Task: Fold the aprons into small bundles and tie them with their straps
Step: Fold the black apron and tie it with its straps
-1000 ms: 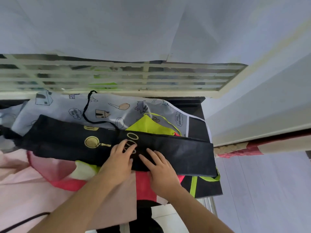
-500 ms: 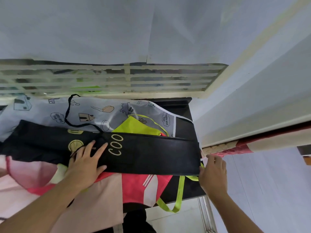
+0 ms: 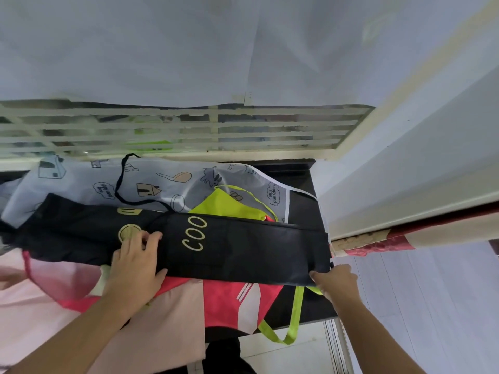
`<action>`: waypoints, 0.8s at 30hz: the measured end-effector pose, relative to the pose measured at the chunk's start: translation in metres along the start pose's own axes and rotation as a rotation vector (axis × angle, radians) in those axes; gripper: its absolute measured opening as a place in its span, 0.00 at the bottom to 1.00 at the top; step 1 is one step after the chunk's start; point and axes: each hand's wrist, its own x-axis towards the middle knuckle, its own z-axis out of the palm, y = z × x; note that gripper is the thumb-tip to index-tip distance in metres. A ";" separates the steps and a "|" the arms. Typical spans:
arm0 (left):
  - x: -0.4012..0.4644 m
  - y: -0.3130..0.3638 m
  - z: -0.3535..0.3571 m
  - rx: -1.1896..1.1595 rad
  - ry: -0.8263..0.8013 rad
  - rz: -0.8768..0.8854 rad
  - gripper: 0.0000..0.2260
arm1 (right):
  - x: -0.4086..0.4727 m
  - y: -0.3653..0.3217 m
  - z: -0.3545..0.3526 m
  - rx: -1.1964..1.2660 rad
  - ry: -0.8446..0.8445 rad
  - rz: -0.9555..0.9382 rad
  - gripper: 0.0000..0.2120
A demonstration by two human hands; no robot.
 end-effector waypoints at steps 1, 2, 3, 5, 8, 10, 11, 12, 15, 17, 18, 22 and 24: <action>0.000 -0.002 0.002 -0.009 -0.040 0.010 0.36 | 0.002 0.001 0.000 -0.055 0.011 0.009 0.29; 0.000 -0.004 0.005 -0.004 -0.075 0.020 0.33 | 0.003 0.001 -0.001 -0.103 0.005 0.003 0.27; -0.001 -0.006 0.007 0.007 -0.091 0.031 0.32 | 0.002 0.000 -0.003 -0.129 -0.009 -0.013 0.25; -0.004 -0.009 0.013 0.035 -0.081 0.052 0.31 | -0.001 -0.004 -0.010 -0.090 -0.023 -0.049 0.18; -0.011 -0.014 0.021 0.072 -0.044 0.066 0.30 | -0.009 -0.010 -0.026 0.122 -0.001 -0.104 0.11; -0.015 -0.017 0.025 0.058 -0.016 0.082 0.28 | -0.019 -0.011 -0.033 0.377 0.093 -0.102 0.08; -0.016 -0.019 0.027 0.041 -0.014 0.089 0.28 | -0.025 -0.011 -0.034 0.550 0.128 -0.078 0.07; -0.018 -0.020 0.028 0.023 -0.008 0.094 0.28 | -0.031 -0.011 -0.032 0.772 0.121 -0.029 0.08; -0.019 -0.019 0.026 -0.029 0.017 0.082 0.27 | -0.047 -0.014 -0.015 1.348 -0.132 0.148 0.11; -0.019 -0.018 0.026 -0.060 0.010 0.068 0.30 | -0.058 -0.021 0.002 1.461 -0.352 0.189 0.14; -0.019 -0.017 0.026 -0.075 0.006 0.071 0.31 | -0.063 -0.024 0.012 1.482 -0.435 0.210 0.14; -0.023 -0.017 0.023 -0.068 -0.094 0.098 0.32 | -0.078 -0.050 0.035 1.227 -0.408 0.154 0.13; -0.023 -0.018 0.020 -0.084 -0.160 0.105 0.31 | -0.081 -0.054 0.034 1.133 -0.252 0.107 0.13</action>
